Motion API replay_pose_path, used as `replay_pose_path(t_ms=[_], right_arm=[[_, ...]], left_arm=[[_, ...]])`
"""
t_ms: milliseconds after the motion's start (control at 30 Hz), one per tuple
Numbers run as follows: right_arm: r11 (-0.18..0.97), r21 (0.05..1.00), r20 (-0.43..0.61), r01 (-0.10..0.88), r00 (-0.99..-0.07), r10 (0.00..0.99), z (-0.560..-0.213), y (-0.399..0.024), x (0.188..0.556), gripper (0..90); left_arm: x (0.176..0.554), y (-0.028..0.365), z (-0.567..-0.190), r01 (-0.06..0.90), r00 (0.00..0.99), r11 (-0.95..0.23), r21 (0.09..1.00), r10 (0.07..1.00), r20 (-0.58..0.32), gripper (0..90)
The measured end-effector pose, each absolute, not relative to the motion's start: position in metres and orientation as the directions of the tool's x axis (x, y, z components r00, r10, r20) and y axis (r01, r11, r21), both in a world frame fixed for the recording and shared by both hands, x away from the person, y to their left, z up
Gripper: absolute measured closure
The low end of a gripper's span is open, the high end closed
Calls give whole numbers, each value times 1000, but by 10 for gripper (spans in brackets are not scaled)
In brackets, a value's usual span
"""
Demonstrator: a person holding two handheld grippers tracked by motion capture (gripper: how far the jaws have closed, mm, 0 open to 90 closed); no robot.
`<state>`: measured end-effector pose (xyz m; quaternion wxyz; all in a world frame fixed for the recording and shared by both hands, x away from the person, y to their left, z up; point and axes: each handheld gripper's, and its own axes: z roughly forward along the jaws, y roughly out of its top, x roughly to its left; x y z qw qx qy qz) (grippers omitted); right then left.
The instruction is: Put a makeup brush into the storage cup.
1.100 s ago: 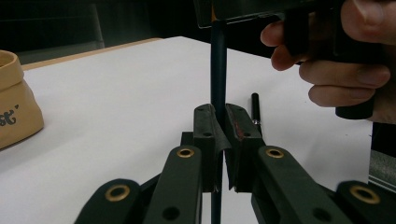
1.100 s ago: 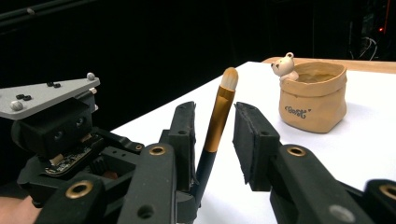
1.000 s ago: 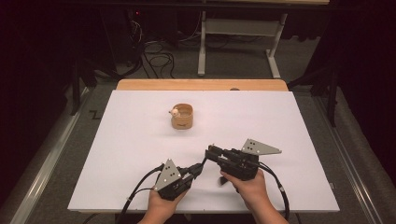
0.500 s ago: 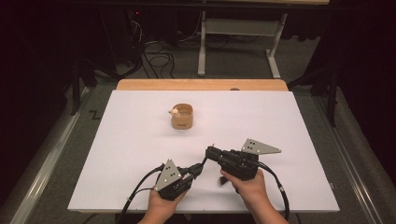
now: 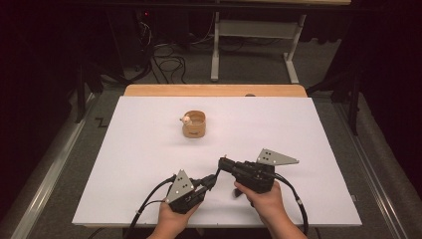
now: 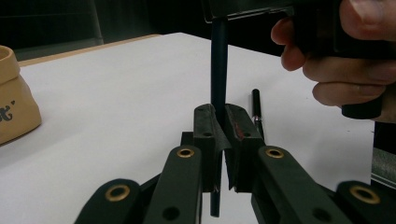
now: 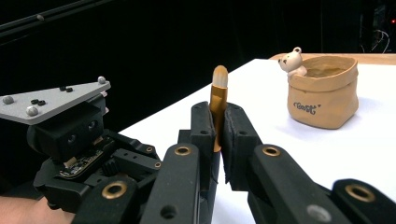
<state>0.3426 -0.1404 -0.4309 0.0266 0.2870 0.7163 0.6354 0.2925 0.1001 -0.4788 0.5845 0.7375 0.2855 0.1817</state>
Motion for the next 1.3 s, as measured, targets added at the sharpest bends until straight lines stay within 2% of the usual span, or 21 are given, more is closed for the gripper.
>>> replay_pose_path(t_ms=[433, 667, 867, 1300], right_arm=[[30, 931, 314, 365, -839, 445, -430, -140, 342, 854], [25, 936, 303, 352, -838, 454, -429, -141, 341, 854], [42, 943, 275, 330, -845, 459, -428, -140, 339, 854], [114, 949, 211, 293, -861, 463, -430, -131, 333, 854]], left_arm=[[294, 101, -477, 221, 780, -158, 963, 621, -77, 822], [296, 102, -475, 235, 774, -151, 960, 626, -91, 644], [296, 102, -474, 241, 773, -143, 960, 627, -101, 586], [296, 104, -469, 239, 776, -130, 962, 621, -109, 612]])
